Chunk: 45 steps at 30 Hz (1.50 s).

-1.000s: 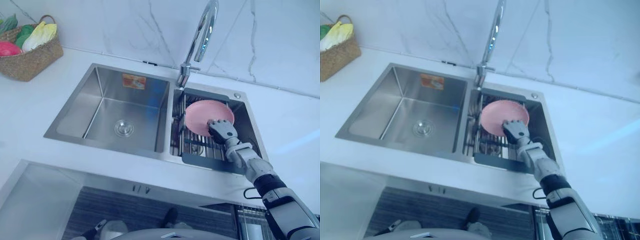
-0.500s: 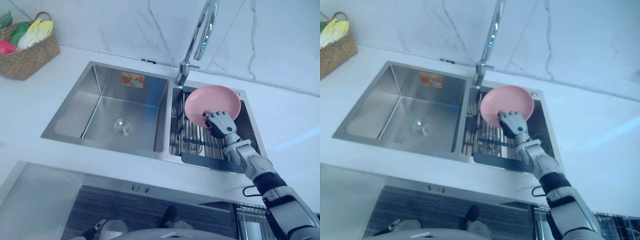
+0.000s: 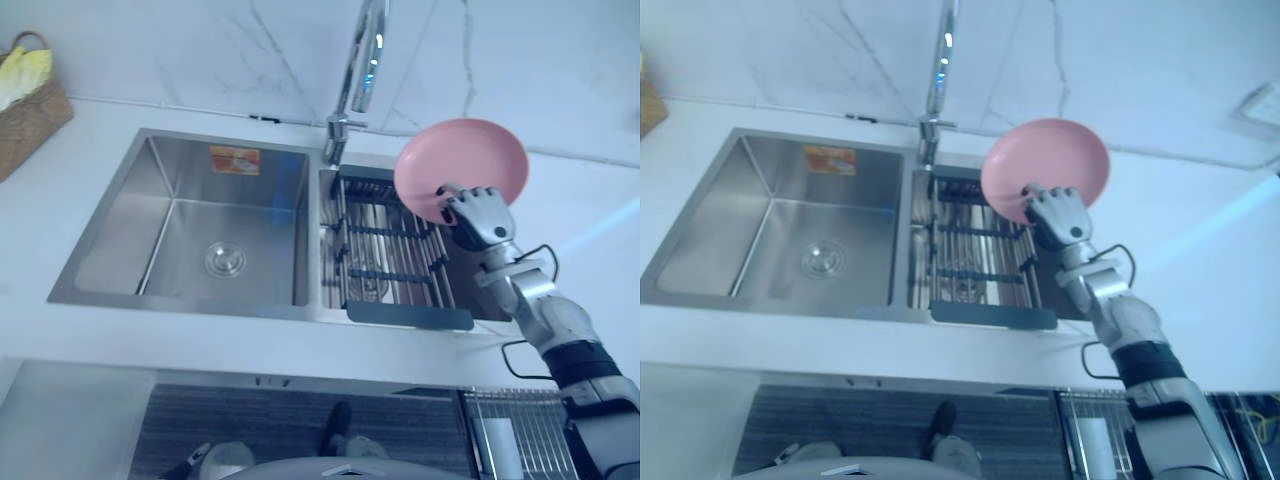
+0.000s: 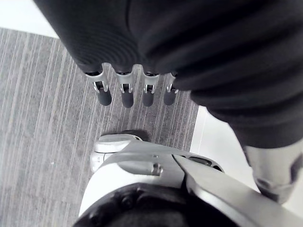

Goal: Walk over to the sink, pick up the cup, carry it to the dishwasher, place the cup inside the dishwasher, then close the dishwasher door

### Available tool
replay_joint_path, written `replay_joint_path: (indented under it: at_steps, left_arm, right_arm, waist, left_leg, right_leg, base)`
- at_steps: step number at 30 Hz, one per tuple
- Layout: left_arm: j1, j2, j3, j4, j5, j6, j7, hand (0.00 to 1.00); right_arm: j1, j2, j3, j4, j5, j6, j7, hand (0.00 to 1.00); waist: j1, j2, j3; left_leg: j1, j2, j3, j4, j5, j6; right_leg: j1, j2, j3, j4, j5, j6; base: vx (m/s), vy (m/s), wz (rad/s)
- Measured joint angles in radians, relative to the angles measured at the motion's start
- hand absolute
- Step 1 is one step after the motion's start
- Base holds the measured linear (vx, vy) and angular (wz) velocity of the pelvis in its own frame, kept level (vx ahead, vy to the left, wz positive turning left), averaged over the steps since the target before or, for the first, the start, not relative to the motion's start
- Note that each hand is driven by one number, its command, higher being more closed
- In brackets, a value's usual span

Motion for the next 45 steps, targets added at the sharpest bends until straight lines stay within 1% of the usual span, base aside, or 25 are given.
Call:
replay_joint_path:
  at_steps: [6,10,12,15,16,17,18,19,20,22,23,25,27,30,31,32,33,34,35,37,39,41,42,43,45]
  left_arm:
    - [0.001,-0.001,-0.010,0.016,0.019,0.000,0.000,0.00]
    - [0.005,0.007,-0.041,0.020,0.021,0.005,0.002,0.00]
    - [0.006,0.008,-0.046,0.019,0.021,0.018,0.003,0.00]
    - [0.005,0.007,-0.048,0.018,0.020,0.031,0.014,0.00]
    - [0.005,0.005,-0.048,0.017,0.019,0.039,0.015,0.00]
    - [0.006,0.004,-0.038,0.022,0.018,0.048,0.016,0.00]
    - [0.006,0.003,-0.038,0.023,0.017,0.053,0.017,0.00]
    - [0.003,0.002,-0.039,0.025,0.015,0.066,0.019,0.00]
    - [-0.004,0.003,-0.039,0.025,0.013,0.077,0.021,0.00]
    - [-0.018,0.008,-0.039,0.024,-0.002,0.085,0.022,0.00]
    - [-0.040,0.011,-0.038,0.025,-0.012,0.097,0.026,0.00]
    - [-0.059,0.007,-0.038,0.024,-0.029,0.104,0.037,0.00]
    - [-0.083,-0.007,-0.038,0.025,-0.064,0.107,0.043,0.00]
    - [-0.087,-0.008,-0.038,0.024,-0.091,0.107,0.049,0.00]
    - [-0.088,-0.010,-0.038,0.024,-0.099,0.106,0.051,0.00]
    - [-0.088,-0.010,-0.037,0.023,-0.101,0.105,0.051,0.00]
    - [-0.088,-0.023,-0.036,0.019,-0.103,0.101,0.051,0.00]
    - [-0.088,-0.024,-0.035,0.019,-0.104,0.097,0.051,0.00]
    - [-0.087,-0.019,-0.032,0.019,-0.116,0.092,0.051,0.00]
    - [-0.088,-0.025,-0.012,0.017,-0.121,0.082,0.052,0.00]
    - [-0.088,-0.035,-0.007,0.015,-0.129,0.072,0.052,0.00]
    - [-0.087,-0.048,-0.007,0.000,-0.141,0.065,0.051,0.00]
    - [-0.087,-0.051,-0.008,-0.002,-0.141,0.064,0.051,0.00]
    - [-0.087,-0.053,-0.008,-0.003,-0.141,0.059,0.051,0.00]
    - [-0.087,-0.057,-0.009,-0.008,-0.140,0.049,0.050,0.00]
  right_arm:
    - [0.153,-0.035,-0.169,-0.095,0.083,0.026,-0.002,1.00]
    - [0.259,-0.035,-0.266,-0.198,0.183,0.038,0.002,1.00]
    - [0.302,-0.035,-0.317,-0.252,0.295,0.041,0.022,1.00]
    - [0.341,-0.026,-0.362,-0.271,0.371,0.042,0.022,1.00]
    - [0.352,-0.022,-0.375,-0.271,0.390,0.042,0.022,1.00]
    - [0.358,0.008,-0.400,-0.271,0.402,0.042,0.022,1.00]
    - [0.359,0.028,-0.413,-0.271,0.410,0.046,0.021,1.00]
    - [0.360,0.060,-0.429,-0.270,0.434,0.056,0.021,1.00]
    - [0.360,0.079,-0.431,-0.265,0.449,0.070,0.020,1.00]
    - [0.363,0.117,-0.445,-0.262,0.484,0.087,0.018,1.00]
    - [0.362,0.144,-0.468,-0.248,0.528,0.090,0.014,1.00]
    - [0.351,0.159,-0.471,-0.205,0.576,0.098,0.006,1.00]
    - [0.352,0.217,-0.521,-0.185,0.606,0.106,-0.022,1.00]
    - [0.378,0.273,-0.582,-0.186,0.619,0.103,-0.029,1.00]
    - [0.392,0.279,-0.613,-0.187,0.618,0.099,-0.031,1.00]
    - [0.396,0.282,-0.628,-0.188,0.618,0.099,-0.031,1.00]
    - [0.401,0.286,-0.662,-0.189,0.618,0.099,-0.031,1.00]
    - [0.406,0.285,-0.669,-0.189,0.618,0.099,-0.031,1.00]
    - [0.411,0.286,-0.683,-0.189,0.618,0.098,-0.031,1.00]
    - [0.410,0.287,-0.694,-0.189,0.618,0.098,-0.030,1.00]
    - [0.406,0.288,-0.694,-0.189,0.618,0.092,-0.025,1.00]
    - [0.398,0.296,-0.693,-0.189,0.618,0.085,-0.021,1.00]
    - [0.394,0.304,-0.693,-0.189,0.618,0.085,-0.021,1.00]
    - [0.382,0.330,-0.693,-0.189,0.618,0.085,-0.021,1.00]
    - [0.380,0.358,-0.692,-0.189,0.618,0.088,-0.021,1.00]
  waist:
    - [-0.059,0.003,-0.003]
    - [-0.077,0.006,-0.018]
    - [-0.100,0.007,-0.021]
    - [-0.122,0.002,-0.023]
    - [-0.130,-0.002,-0.027]
    - [-0.131,0.014,-0.027]
    - [-0.135,0.022,-0.027]
    - [-0.145,0.028,-0.030]
    - [-0.150,0.030,-0.031]
    - [-0.150,0.024,-0.034]
    - [-0.151,0.010,-0.041]
    - [-0.143,0.035,-0.037]
    - [-0.148,0.063,-0.016]
    - [-0.148,0.076,-0.004]
    - [-0.148,0.069,0.012]
    - [-0.150,0.073,0.017]
    - [-0.151,0.089,0.036]
    - [-0.152,0.092,0.039]
    - [-0.154,0.082,0.052]
    - [-0.154,0.092,0.068]
    - [-0.153,0.111,0.080]
    - [-0.153,0.136,0.100]
    - [-0.151,0.131,0.107]
    - [-0.151,0.143,0.112]
    - [-0.150,0.145,0.123]
  left_leg:
    - [0.022,0.010,0.077,0.038,-0.047,0.004]
    - [0.032,0.015,0.155,0.067,-0.076,0.002]
    - [0.032,0.021,0.217,0.095,-0.096,0.002]
    - [0.034,0.027,0.282,0.115,-0.117,0.007]
    - [0.034,0.029,0.321,0.116,-0.120,0.013]
    - [0.033,0.051,0.365,0.114,-0.118,0.020]
    - [0.032,0.060,0.381,0.108,-0.111,0.017]
    - [0.025,0.079,0.402,0.098,-0.096,0.011]
    - [0.012,0.096,0.417,0.102,-0.087,0.005]
    - [-0.014,0.116,0.430,0.134,-0.084,0.000]
    - [-0.049,0.122,0.423,0.171,-0.086,-0.003]
    - [-0.083,0.141,0.407,0.184,-0.081,-0.004]
    - [-0.091,0.139,0.400,0.173,-0.081,-0.005]
    - [-0.080,0.130,0.400,0.153,-0.081,-0.005]
    - [-0.071,0.116,0.400,0.135,-0.081,-0.005]
    - [-0.069,0.112,0.402,0.128,-0.080,-0.007]
    - [-0.054,0.104,0.414,0.092,-0.064,0.000]
    - [-0.054,0.102,0.419,0.084,-0.058,0.001]
    - [-0.051,0.086,0.415,0.084,-0.053,-0.005]
    - [-0.045,0.079,0.402,0.088,-0.046,-0.010]
    - [-0.048,0.073,0.390,0.089,-0.038,-0.007]
    - [-0.060,0.060,0.342,0.084,-0.032,-0.004]
    - [-0.062,0.057,0.338,0.082,-0.031,-0.004]
    - [-0.067,0.052,0.325,0.080,-0.027,0.000]
    - [-0.076,0.042,0.307,0.069,-0.021,0.009]
  right_leg:
    - [-0.006,0.013,0.070,0.000,0.012,0.004]
    - [-0.032,0.031,0.130,0.001,0.029,0.001]
    - [-0.056,0.048,0.138,0.001,0.058,-0.023]
    - [-0.084,0.067,0.143,0.001,0.104,-0.041]
    - [-0.106,0.076,0.157,0.001,0.137,-0.040]
    - [-0.141,0.077,0.100,0.069,0.072,-0.079]
    - [-0.156,0.073,0.040,0.138,0.001,-0.103]
    - [-0.174,0.056,-0.054,0.275,-0.110,-0.115]
    - [-0.178,0.038,-0.098,0.367,-0.195,-0.111]
    - [-0.174,0.020,-0.113,0.404,-0.262,-0.097]
    - [-0.172,0.048,-0.110,0.341,-0.239,-0.101]
    - [-0.167,0.094,-0.093,0.240,-0.181,-0.116]
    - [-0.136,0.131,-0.074,0.132,-0.130,-0.112]
    - [-0.103,0.153,-0.042,0.042,-0.080,-0.106]
    - [-0.093,0.154,-0.034,0.011,-0.076,-0.093]
    - [-0.089,0.154,-0.043,-0.002,-0.087,-0.098]
    - [-0.083,0.139,-0.082,0.002,-0.110,-0.097]
    - [-0.086,0.131,-0.095,0.008,-0.110,-0.105]
    - [-0.096,0.112,-0.104,0.028,-0.082,-0.107]
    - [-0.087,0.113,-0.106,0.011,-0.061,-0.104]
    - [-0.082,0.109,-0.106,0.002,-0.053,-0.107]
    - [-0.083,0.096,-0.117,0.000,-0.055,-0.096]
    - [-0.085,0.094,-0.119,-0.003,-0.055,-0.096]
    - [-0.086,0.088,-0.125,-0.004,-0.057,-0.098]
    - [-0.090,0.076,-0.142,-0.005,-0.055,-0.096]
  base:
    - [-0.02,0.017,-0.36]
    - [-0.03,0.013,-0.60]
    - [-0.05,0.009,-0.81]
    - [-0.10,0.011,-0.79]
    - [-0.15,0.027,-0.86]
    - [-0.13,0.014,-0.85]
    - [-0.08,-0.025,-0.73]
    - [0.00,-0.068,-0.56]
    - [0.02,-0.081,-0.47]
    - [0.08,-0.122,-0.41]
    - [0.09,-0.145,-0.40]
    - [0.01,-0.130,-0.42]
    - [-0.05,-0.044,-0.34]
    - [-0.09,0.037,-0.35]
    - [-0.09,0.047,-0.20]
    - [-0.12,0.074,-0.25]
    - [-0.07,0.062,-0.13]
    - [-0.07,0.075,-0.09]
    - [-0.04,0.087,0.01]
    - [-0.02,0.089,0.02]
    - [-0.01,0.072,0.09]
    - [-0.03,0.116,0.18]
    - [-0.04,0.148,0.18]
    - [-0.05,0.128,0.23]
    - [-0.05,0.120,0.28]
